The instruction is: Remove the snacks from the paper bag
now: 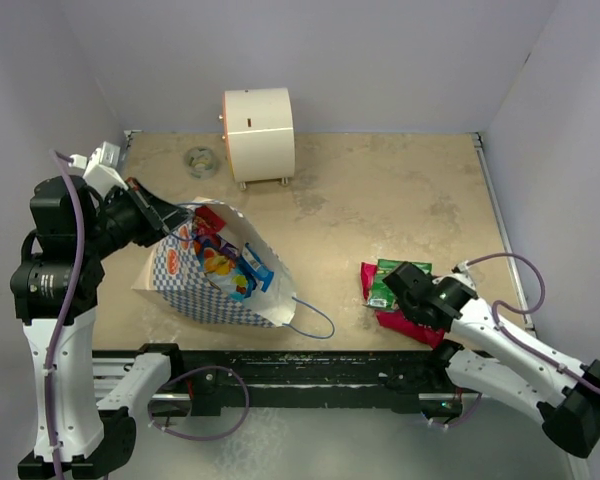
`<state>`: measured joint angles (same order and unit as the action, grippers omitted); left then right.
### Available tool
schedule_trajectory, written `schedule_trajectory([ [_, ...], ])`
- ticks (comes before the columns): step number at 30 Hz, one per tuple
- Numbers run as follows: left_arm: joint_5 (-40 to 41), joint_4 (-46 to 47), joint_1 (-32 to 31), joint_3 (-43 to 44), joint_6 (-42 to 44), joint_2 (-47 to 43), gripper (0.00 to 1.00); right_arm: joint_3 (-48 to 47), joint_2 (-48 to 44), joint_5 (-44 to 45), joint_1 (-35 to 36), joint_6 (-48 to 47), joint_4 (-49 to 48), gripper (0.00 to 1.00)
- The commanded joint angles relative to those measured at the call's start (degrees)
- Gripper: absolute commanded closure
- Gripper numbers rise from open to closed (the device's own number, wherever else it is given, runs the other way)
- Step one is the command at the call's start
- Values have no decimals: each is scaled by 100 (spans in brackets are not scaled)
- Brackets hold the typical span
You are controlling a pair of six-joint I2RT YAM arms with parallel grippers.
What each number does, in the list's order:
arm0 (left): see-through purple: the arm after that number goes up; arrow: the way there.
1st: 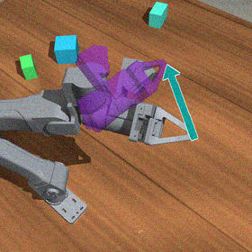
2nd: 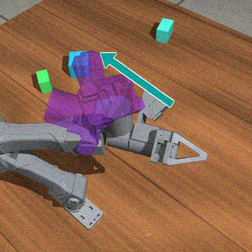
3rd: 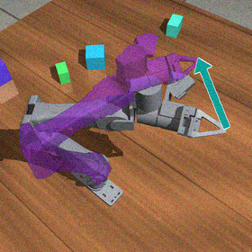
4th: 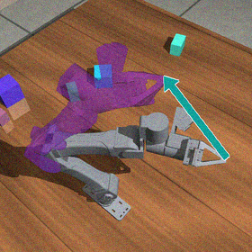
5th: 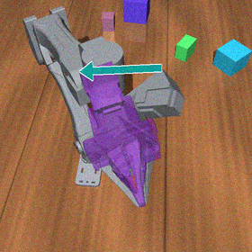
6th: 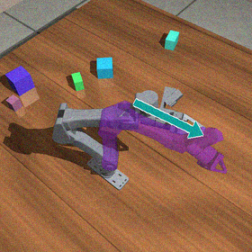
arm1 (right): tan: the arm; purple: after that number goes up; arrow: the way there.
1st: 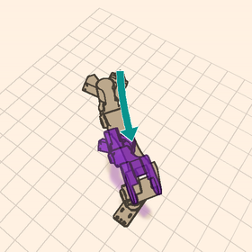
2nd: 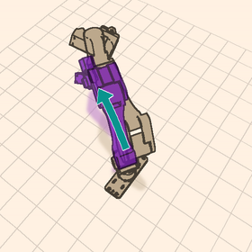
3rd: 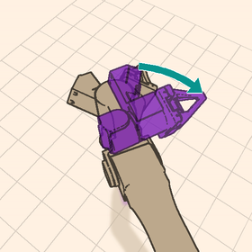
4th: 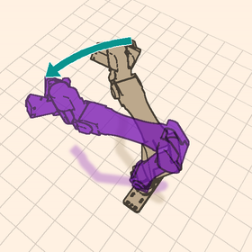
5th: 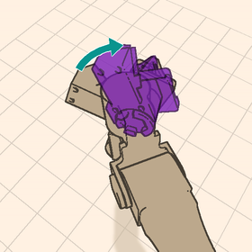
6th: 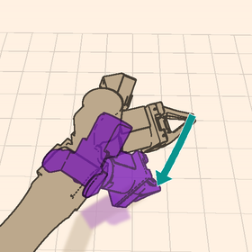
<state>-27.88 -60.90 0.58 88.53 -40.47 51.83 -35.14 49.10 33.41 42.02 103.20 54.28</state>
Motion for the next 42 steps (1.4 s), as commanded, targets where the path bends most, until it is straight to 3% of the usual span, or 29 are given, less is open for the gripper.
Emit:
schedule_trajectory([
  [1, -93, 164, -19, 109, -38, -78, 100, 48, -379, -506, 6, 353, 528, 84],
  [4, -112, 163, -16, 146, -14, -59, 100, 202, -800, -469, 7, 288, 419, 80],
  [8, -119, 143, -14, 134, -14, -56, 100, -80, -849, -291, 4, 348, 831, 58],
  [12, -129, 136, -14, 50, 4, -78, 100, -272, -1113, -72, 6, 653, 1381, 44],
  [16, -91, 164, -16, -55, 4, -88, 100, -218, -1524, -29, 8, 647, 1460, 35],
  [19, -62, 226, -14, -133, 13, -78, 100, -443, -1840, 254, 8, 390, 1572, 26],
  [24, -82, 281, -19, -181, 32, 2, 100, -856, -2344, 980, 7, -455, 1363, 3],
  [29, 45, 254, -16, -366, 12, -88, 100, -982, -2343, 1127, 7, -1126, 1180, 0],
  [32, 46, 254, -18, -508, -61, -180, 100, -1190, -2376, 1253, 4, -2266, 786, 0],
  [35, 37, 271, -21, -612, -109, -285, 100, -1254, -2481, 956, 8, -4462, -942, 0],
  [39, 33, 240, -14, -618, -174, -336, 100, -1319, -2097, -572, 7, -7371, -3241, 2],
  [42, 22, 261, -16, -604, -243, -393, 100, -1652, -1333, -2127, 12, -8614, -3947, 4],
])
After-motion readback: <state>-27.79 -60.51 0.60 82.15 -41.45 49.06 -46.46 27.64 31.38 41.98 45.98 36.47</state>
